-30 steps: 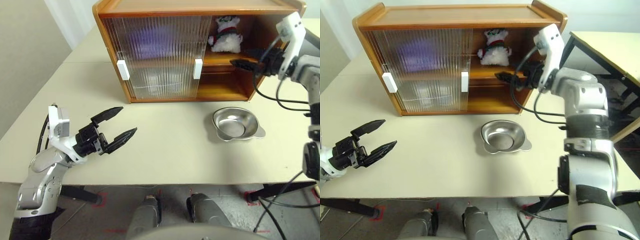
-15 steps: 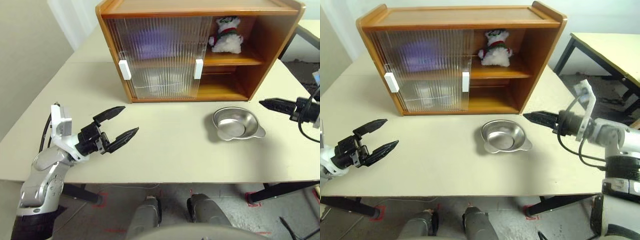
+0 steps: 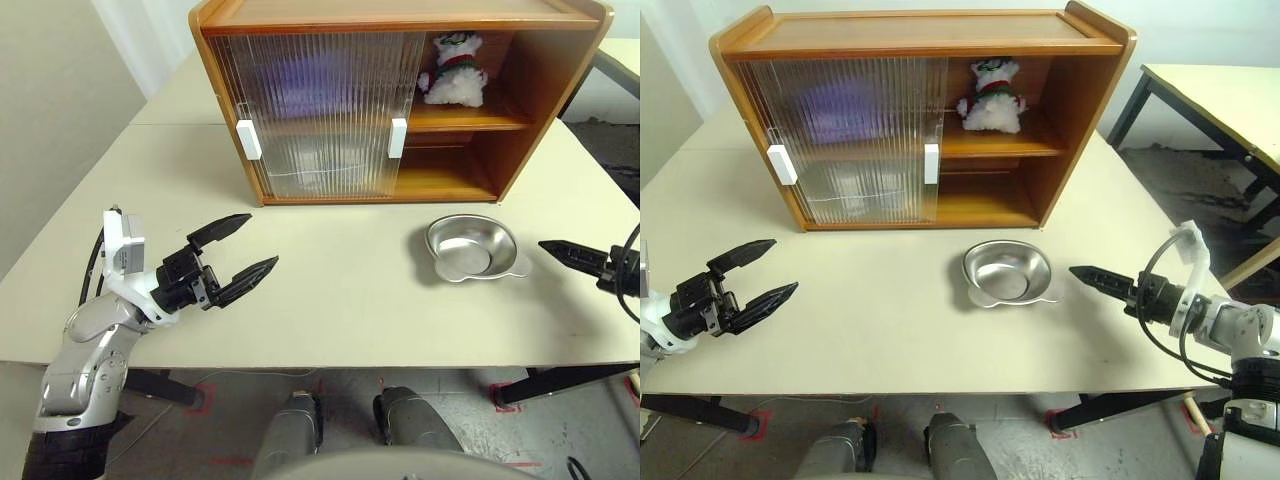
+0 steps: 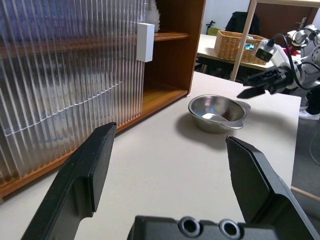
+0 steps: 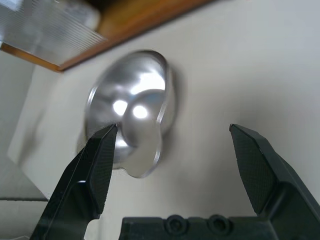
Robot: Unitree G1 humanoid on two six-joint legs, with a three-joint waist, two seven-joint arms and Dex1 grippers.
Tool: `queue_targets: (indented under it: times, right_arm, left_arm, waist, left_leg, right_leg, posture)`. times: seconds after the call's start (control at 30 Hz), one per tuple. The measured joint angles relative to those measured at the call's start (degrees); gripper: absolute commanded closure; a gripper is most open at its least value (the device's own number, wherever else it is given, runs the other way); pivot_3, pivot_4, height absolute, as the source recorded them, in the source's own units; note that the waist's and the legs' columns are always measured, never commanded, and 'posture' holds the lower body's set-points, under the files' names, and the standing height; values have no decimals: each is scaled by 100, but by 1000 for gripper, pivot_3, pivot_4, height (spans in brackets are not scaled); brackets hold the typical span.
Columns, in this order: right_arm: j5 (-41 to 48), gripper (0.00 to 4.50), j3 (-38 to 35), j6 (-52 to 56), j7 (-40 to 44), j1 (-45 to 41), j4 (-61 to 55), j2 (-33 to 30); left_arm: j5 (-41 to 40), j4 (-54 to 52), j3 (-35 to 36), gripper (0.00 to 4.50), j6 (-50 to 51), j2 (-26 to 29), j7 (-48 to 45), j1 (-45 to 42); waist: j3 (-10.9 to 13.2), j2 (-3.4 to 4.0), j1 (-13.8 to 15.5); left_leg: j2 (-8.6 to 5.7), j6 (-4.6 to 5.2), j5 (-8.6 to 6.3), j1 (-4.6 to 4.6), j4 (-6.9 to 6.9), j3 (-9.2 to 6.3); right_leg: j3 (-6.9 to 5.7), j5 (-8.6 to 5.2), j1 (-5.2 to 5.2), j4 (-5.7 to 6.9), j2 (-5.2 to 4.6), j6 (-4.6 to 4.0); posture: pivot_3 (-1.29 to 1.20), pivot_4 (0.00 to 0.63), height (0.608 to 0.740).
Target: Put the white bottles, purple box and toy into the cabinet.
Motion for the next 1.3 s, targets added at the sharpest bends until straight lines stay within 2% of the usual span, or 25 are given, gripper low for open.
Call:
queue_targets:
  times: [0.2, 0.33, 0.43, 0.53, 0.87, 0.9, 1.2, 1.3]
  right_arm:
    - [135, 23, 8, 617, -223, 125, -148, 291]
    - [216, 23, 61, 813, -233, 125, -298, 334]
    - [275, 23, 53, 879, -293, 108, -352, 417]
    - [412, 653, 37, 1081, -336, 103, -441, 531]
    - [879, 4349, -49, 1581, -237, 197, -721, 465]
    - [936, 4483, -89, 1598, -213, 196, -749, 463]
    - [1135, 4483, -124, 1635, -193, 130, -741, 433]
    - [1223, 4483, -362, 1765, -434, -132, -541, 572]
  left_arm:
    - [0, 6, 1, 0, 0, 7, -19, -20]
    - [0, 6, 1, 0, 2, 21, -21, -37]
    - [-1, 8, 7, 0, 2, 36, -38, -36]
    - [-1, 9, 7, 0, 2, 44, -48, -37]
    - [-1, 15, 7, 0, 2, 53, -56, -45]
    - [-2, 15, 7, 0, 2, 54, -56, -51]
    - [-2, 17, 23, 0, 2, 63, -54, -52]
    - [-2, 20, 34, 0, 4, 72, -53, -55]
  waist:
    - [0, 0, -1]
    - [0, -1, 5]
    - [-2, -3, 9]
    - [-3, -3, 5]
    - [-3, -3, 11]
    - [-3, -3, 10]
    - [-5, -5, 14]
    - [-5, -5, 14]
  left_leg:
    - [1, 10, -18, 2, 1, 2]
    - [1, 67, 6, 2, 1, 3]
    - [2, 74, 4, 3, 1, 2]
    - [1, 76, 2, 3, 2, 2]
    - [0, 82, -1, 2, 3, 3]
    - [0, 82, -1, 3, 3, 3]
    - [-1, 81, -2, 5, 10, 2]
    - [-1, 81, -1, 6, 10, 2]
  right_leg:
    - [-1, -16, -1, 0, 1, 1]
    - [-1, -22, 1, 0, 2, -2]
    - [-2, -24, 2, 0, 2, -6]
    - [-2, -25, 1, 0, 2, -8]
    - [-2, -29, 3, 0, 2, -11]
    - [-2, -35, 3, 0, 2, -2]
    - [-3, -35, 10, 1, 2, -1]
    - [-1, -32, 9, 1, 2, -5]
  posture:
    - [-157, 87, 740]
    - [-156, 80, 740]
    - [-157, 78, 740]
    - [-160, 80, 740]
    - [-162, 82, 740]
    - [-162, 82, 740]
    - [-158, 80, 740]
    - [-156, 80, 740]
